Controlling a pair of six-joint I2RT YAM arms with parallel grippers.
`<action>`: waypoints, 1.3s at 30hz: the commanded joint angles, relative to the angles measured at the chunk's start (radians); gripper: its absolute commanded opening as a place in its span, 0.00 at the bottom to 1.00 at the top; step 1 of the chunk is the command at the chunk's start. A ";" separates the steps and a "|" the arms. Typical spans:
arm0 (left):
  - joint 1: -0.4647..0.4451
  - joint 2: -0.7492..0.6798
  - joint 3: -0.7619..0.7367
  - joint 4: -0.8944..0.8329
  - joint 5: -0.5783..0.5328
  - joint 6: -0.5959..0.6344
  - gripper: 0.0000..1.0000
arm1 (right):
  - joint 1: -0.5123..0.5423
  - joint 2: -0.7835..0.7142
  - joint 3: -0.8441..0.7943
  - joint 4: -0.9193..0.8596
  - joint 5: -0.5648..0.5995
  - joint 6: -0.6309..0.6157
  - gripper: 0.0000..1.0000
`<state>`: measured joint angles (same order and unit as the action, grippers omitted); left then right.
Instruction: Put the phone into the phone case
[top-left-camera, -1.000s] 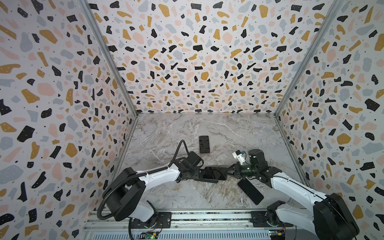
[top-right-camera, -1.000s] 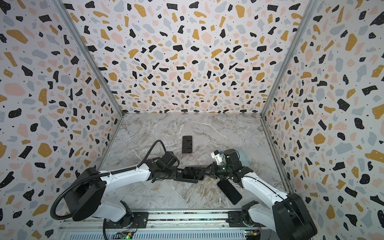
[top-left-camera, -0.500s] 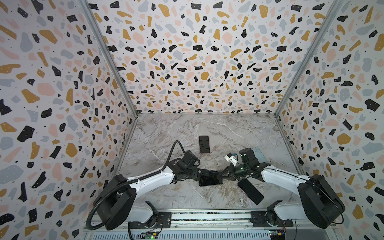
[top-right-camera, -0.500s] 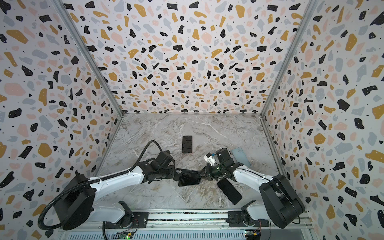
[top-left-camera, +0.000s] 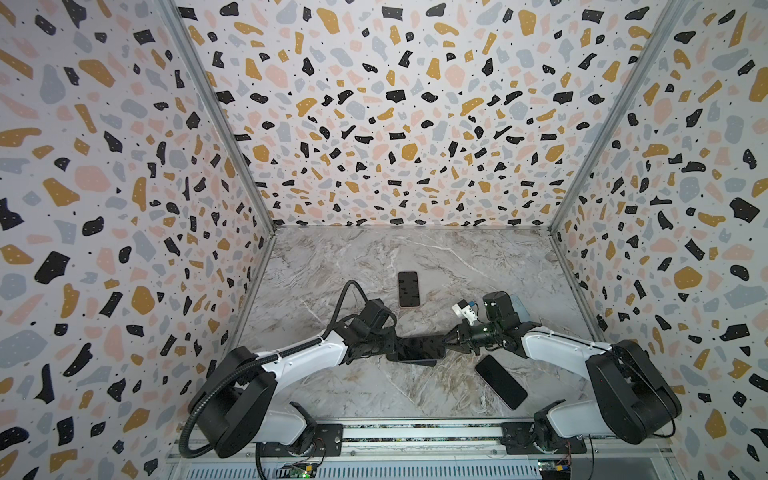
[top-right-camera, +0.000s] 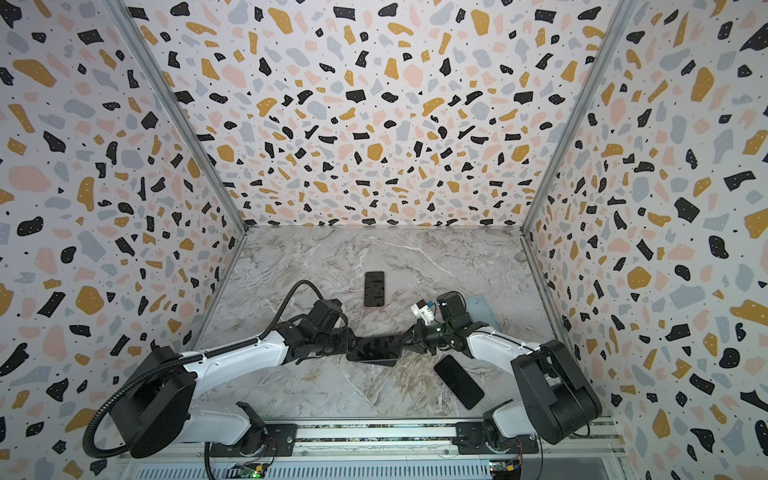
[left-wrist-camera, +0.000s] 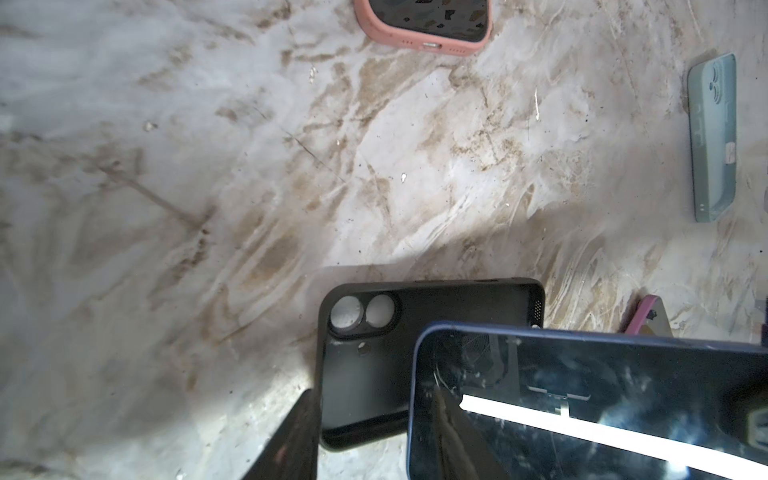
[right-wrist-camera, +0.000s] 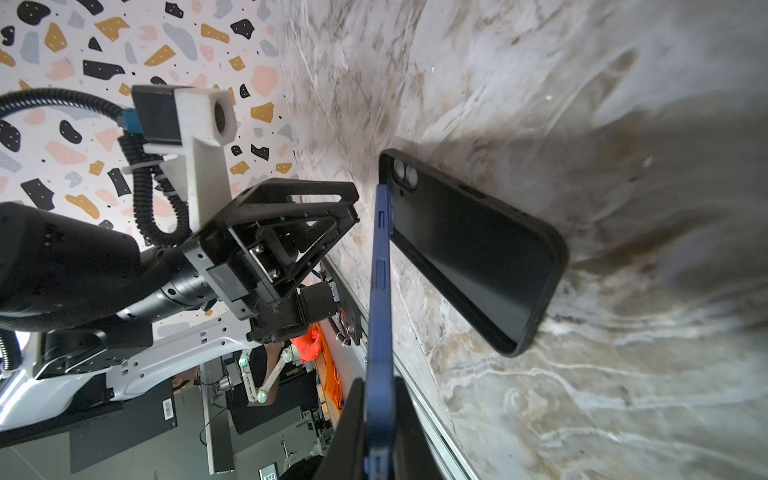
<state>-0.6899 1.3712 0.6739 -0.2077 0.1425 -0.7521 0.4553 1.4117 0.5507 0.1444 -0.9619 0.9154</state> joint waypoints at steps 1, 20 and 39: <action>0.012 0.002 -0.017 0.042 0.031 0.008 0.46 | -0.001 0.011 -0.011 0.077 -0.052 0.033 0.00; 0.044 0.033 -0.060 0.102 0.068 0.027 0.48 | -0.039 0.090 -0.014 0.046 -0.013 -0.035 0.00; 0.079 0.031 -0.120 0.183 0.130 0.043 0.47 | -0.043 0.112 -0.034 0.019 0.050 -0.100 0.00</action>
<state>-0.6163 1.4010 0.5652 -0.0689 0.2478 -0.7216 0.4095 1.5074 0.5297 0.2058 -0.9707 0.8455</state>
